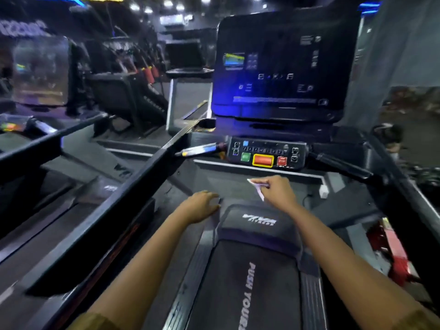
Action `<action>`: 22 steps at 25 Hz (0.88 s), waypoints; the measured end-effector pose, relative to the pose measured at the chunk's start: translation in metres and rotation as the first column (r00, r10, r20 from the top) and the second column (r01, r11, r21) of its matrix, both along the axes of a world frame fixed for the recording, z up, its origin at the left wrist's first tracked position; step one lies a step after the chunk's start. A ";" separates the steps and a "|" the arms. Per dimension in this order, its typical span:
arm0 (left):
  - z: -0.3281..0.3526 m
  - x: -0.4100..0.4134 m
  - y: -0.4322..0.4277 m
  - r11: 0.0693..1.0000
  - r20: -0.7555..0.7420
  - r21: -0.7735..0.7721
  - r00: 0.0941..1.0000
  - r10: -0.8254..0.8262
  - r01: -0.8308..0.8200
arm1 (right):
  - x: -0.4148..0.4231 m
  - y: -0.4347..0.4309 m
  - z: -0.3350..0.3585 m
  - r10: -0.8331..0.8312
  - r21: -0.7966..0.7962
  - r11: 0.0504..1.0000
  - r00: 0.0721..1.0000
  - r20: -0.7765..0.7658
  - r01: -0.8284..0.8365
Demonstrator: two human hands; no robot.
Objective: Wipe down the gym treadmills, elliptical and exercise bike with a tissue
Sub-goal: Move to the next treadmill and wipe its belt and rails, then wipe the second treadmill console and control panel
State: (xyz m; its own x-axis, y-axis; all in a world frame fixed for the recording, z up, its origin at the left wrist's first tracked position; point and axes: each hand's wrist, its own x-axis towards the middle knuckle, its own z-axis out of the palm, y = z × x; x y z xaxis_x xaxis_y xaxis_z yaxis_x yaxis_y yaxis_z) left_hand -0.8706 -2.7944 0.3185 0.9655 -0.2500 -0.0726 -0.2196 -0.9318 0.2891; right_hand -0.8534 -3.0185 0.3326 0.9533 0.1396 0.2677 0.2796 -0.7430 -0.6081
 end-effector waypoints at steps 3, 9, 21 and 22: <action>0.013 0.058 0.006 0.997 0.102 -0.059 0.994 -0.041 0.047 | 0.039 0.001 0.026 -0.049 -0.018 0.999 0.995 0.085 0.050; 0.031 0.168 0.018 0.970 0.268 -0.237 0.963 0.014 0.052 | 0.135 0.005 0.050 -0.092 0.047 0.995 0.974 0.207 0.084; 0.057 0.388 -0.003 0.981 0.448 -0.193 0.886 0.118 -0.033 | 0.375 0.013 0.054 0.151 -0.149 0.985 0.848 0.507 -0.087; 0.051 0.396 -0.005 0.982 0.452 -0.181 0.883 0.125 -0.047 | 0.388 0.016 0.050 0.198 -0.215 0.972 0.836 0.512 -0.098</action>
State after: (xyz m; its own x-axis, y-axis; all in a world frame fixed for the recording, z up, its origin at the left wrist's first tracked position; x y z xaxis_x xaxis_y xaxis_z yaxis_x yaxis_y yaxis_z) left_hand -0.4747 -2.7991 0.3691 0.8983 -0.1349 0.4181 -0.2855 -0.9026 0.3221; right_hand -0.4653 -3.0023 0.3829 0.6382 0.3593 0.6808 0.6354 -0.7452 -0.2023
